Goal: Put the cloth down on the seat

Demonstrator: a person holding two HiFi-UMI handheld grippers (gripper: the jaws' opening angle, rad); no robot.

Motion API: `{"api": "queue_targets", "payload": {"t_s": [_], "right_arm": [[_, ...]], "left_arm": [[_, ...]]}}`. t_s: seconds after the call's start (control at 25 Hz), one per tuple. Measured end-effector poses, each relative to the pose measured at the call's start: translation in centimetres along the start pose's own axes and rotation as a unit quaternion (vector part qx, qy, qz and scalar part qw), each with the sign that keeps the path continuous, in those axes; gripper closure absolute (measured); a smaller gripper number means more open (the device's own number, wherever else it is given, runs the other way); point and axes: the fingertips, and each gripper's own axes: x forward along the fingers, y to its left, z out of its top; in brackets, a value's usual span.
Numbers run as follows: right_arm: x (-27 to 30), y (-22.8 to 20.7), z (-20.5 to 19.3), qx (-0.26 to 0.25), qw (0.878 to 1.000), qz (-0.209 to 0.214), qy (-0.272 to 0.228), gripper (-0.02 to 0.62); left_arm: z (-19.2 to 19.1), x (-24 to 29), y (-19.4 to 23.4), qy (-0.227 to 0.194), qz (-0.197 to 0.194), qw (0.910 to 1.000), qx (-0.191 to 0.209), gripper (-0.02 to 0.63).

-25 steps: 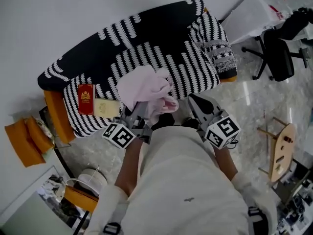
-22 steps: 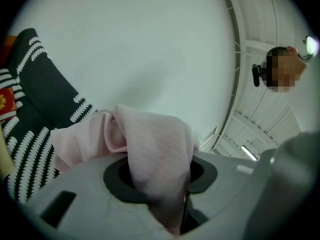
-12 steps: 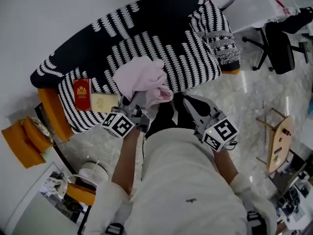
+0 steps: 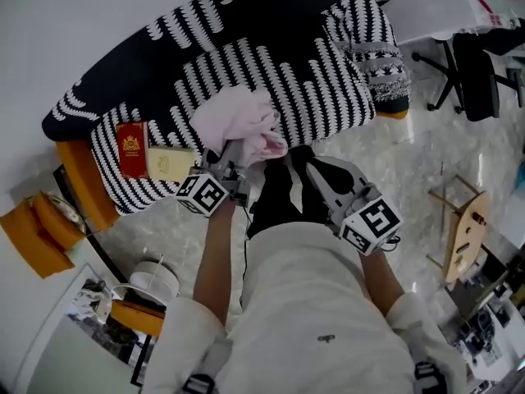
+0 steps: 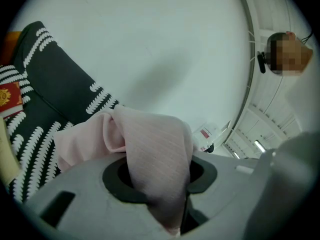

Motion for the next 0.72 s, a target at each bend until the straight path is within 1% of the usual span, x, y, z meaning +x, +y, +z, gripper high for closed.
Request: {"api": "queue_targets", "payload": {"t_s": [0.32, 0.52, 0.72], "right_arm": [[2.3, -0.6, -1.2, 0.008, 1.000, 0.008, 0.024, 0.586], [4.1, -0.8, -2.2, 0.011, 0.999, 0.011, 0.037, 0.586], [4.8, -1.4, -3.5, 0.021, 0.999, 0.007, 0.048, 0.586]], "left_arm": [[-1.8, 2.3, 4.6, 0.016, 0.028, 0.9994, 0.011, 0.453], [-2.4, 3.5, 8.2, 0.016, 0.043, 0.9990, 0.003, 0.453], [-3.8, 4.6, 11.0, 0.022, 0.059, 0.9980, -0.003, 0.453]]}}
